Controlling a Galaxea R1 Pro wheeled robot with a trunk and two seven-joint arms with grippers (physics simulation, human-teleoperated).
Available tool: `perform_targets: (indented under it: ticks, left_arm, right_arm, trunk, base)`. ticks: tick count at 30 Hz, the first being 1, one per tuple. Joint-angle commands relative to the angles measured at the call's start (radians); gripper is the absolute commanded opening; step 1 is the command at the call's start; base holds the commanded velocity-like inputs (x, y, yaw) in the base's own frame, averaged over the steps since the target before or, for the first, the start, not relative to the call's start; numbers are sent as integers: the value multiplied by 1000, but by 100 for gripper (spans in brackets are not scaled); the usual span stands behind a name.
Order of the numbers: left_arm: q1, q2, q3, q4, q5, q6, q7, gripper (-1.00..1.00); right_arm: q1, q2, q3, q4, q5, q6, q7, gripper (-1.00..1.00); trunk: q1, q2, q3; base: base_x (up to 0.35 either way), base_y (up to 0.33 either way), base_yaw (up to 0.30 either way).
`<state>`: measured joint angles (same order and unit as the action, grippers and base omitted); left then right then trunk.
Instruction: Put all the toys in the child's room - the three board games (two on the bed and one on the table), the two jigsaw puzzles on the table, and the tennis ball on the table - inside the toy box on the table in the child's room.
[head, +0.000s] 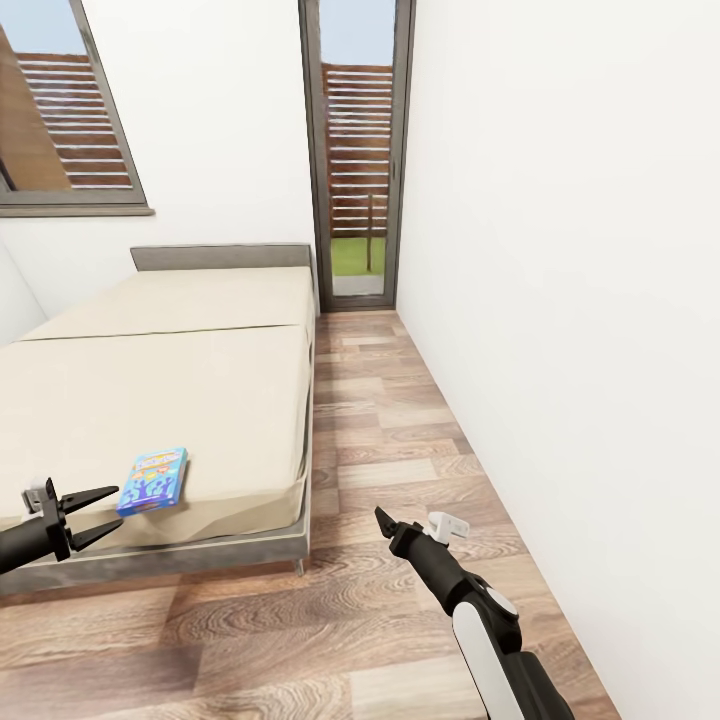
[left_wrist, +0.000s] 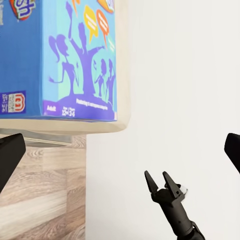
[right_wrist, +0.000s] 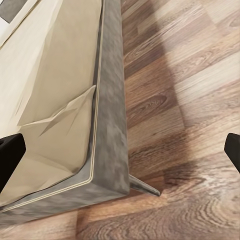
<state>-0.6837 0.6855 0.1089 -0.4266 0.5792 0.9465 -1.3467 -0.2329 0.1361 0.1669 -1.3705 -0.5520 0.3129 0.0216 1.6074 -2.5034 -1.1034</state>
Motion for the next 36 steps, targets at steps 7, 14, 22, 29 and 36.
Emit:
perform_targets:
  ticks: [7, 14, 22, 29, 36]
  left_arm:
    - [0, 0, 0, 0, 2, 9, -9, 100]
    - [0, 0, 0, 0, 2, 9, -25, 100]
    - [0, 0, 0, 0, 2, 9, -29, 100]
    - [0, 0, 0, 0, 2, 9, -29, 100]
    - [0, 0, 0, 0, 2, 9, -30, 100]
  right_arm:
    - [0, 0, -1, -1, -5, 5, 2, 100]
    - [0, 0, -2, -1, -5, 5, 2, 100]
    - [0, 0, -3, -1, -5, 5, 2, 100]
    - [0, 0, -3, -1, -5, 5, 2, 100]
    - [0, 0, -3, -1, -5, 5, 2, 100]
  trunk:
    - [1, -1, -9]
    - [4, -2, -36]
    - [7, -4, -67]
    - [10, -5, -86]
    - [10, -5, -86]
  base:
    - [0, 2, 0]
    - [0, 0, 0]
    - [0, 0, 0]
    - [0, 0, 0]
    - [0, 0, 0]
